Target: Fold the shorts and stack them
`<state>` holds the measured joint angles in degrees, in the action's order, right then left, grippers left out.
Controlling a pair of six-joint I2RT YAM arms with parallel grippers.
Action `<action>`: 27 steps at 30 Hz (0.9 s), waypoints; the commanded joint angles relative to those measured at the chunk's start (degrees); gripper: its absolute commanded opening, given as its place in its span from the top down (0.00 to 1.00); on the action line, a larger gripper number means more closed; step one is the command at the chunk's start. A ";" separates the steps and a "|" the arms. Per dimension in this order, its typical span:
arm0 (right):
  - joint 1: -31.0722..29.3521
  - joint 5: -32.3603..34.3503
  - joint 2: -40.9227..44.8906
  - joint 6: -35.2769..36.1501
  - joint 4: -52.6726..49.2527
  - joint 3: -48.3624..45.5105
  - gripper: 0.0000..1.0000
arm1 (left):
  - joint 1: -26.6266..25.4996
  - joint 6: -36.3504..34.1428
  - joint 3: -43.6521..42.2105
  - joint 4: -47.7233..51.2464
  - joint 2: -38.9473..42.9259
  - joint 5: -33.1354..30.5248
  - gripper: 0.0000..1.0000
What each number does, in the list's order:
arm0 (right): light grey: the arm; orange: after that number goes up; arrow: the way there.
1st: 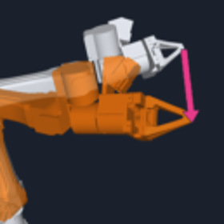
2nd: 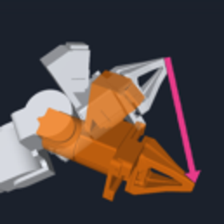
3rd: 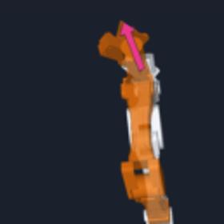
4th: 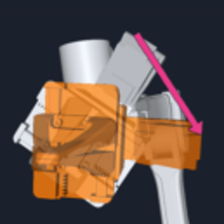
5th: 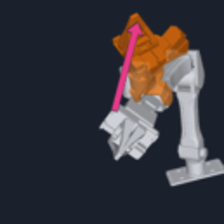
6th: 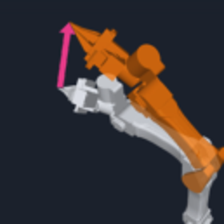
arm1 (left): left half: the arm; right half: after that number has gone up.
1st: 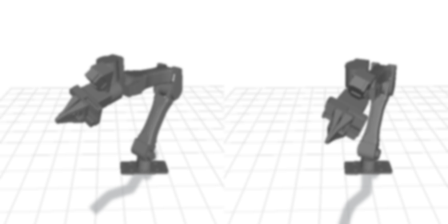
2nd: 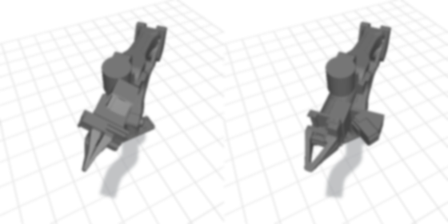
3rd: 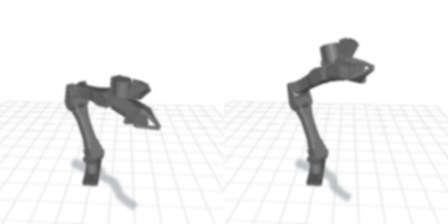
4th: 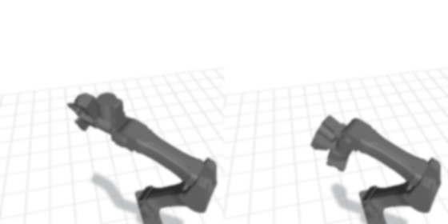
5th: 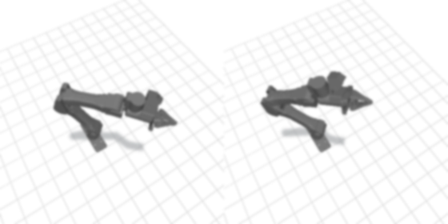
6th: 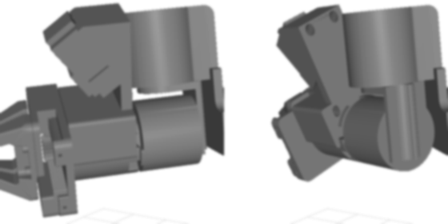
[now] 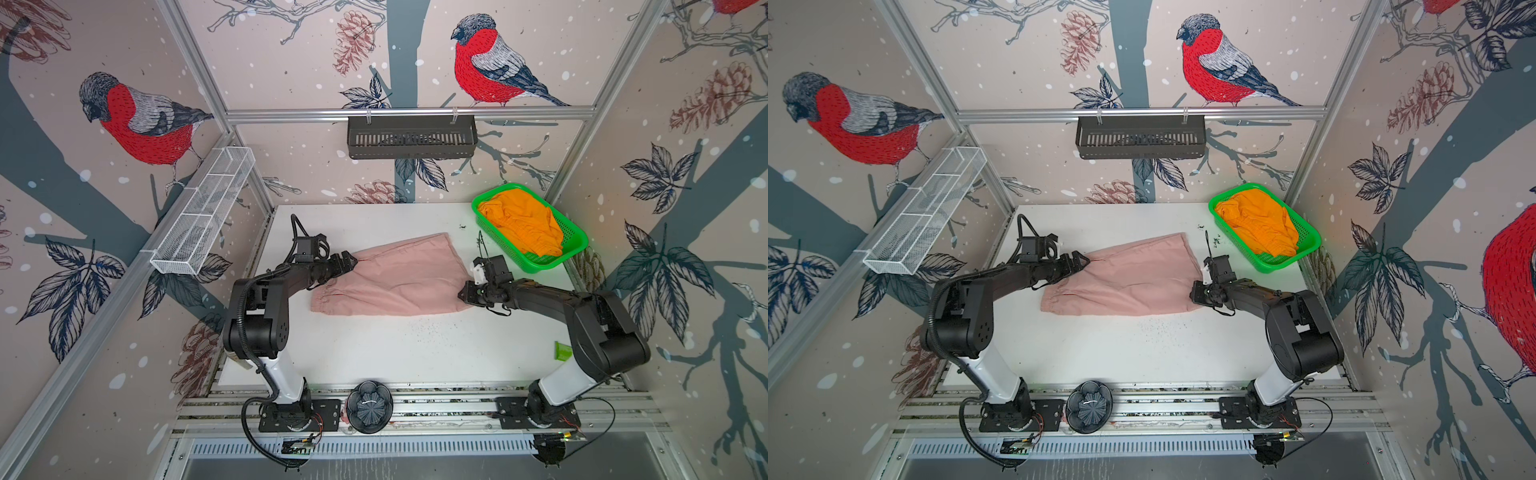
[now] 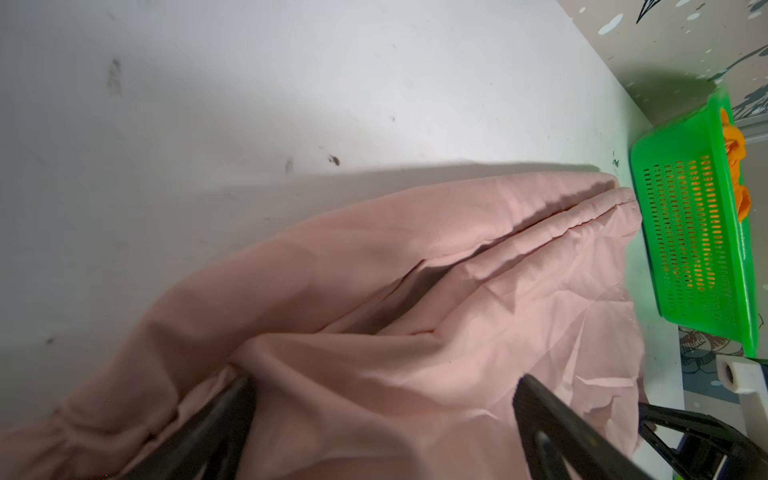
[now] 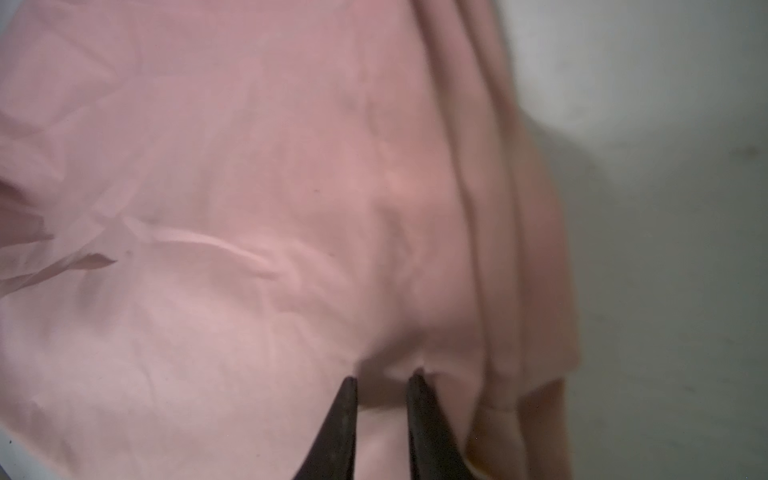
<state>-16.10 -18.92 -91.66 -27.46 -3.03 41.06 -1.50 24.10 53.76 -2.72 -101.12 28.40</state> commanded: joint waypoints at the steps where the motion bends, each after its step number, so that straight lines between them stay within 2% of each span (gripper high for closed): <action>1: 3.16 1.60 0.60 -0.06 -0.05 -1.46 0.76 | -2.60 1.35 -0.89 -3.38 -0.29 0.73 0.02; 6: 7.89 1.78 2.86 3.09 -3.15 -0.48 0.75 | -4.66 -0.57 1.73 3.40 2.65 -3.91 0.02; 8: 8.45 2.95 4.42 4.71 -5.32 1.74 0.71 | -4.66 -0.84 3.94 6.99 6.19 -7.24 0.02; 11: 6.66 3.28 6.85 9.21 -7.93 6.82 0.62 | -4.36 -1.30 10.31 14.98 11.26 -15.63 0.02; 14: -0.71 6.30 7.56 15.63 -10.09 13.06 0.55 | -3.12 0.48 15.63 24.26 14.11 -24.93 0.02; 16: -7.64 9.14 6.47 19.35 -10.42 17.43 0.50 | -0.45 -0.11 18.53 29.87 15.38 -24.29 0.02; 20: -19.10 11.24 2.80 25.47 -7.38 23.67 0.45 | 4.26 -1.63 20.45 36.05 19.19 -20.35 0.02; 23: -26.06 13.69 -0.79 29.04 -3.89 27.35 0.44 | 5.19 -3.24 19.66 37.13 23.50 -21.55 0.02; 27: -32.61 12.87 -7.67 33.36 -3.99 34.49 0.42 | 5.19 -5.56 17.91 36.78 29.45 -21.53 0.02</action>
<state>-46.06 -7.42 -96.49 0.47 -8.51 72.36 3.46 21.10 72.29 31.70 -73.93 7.49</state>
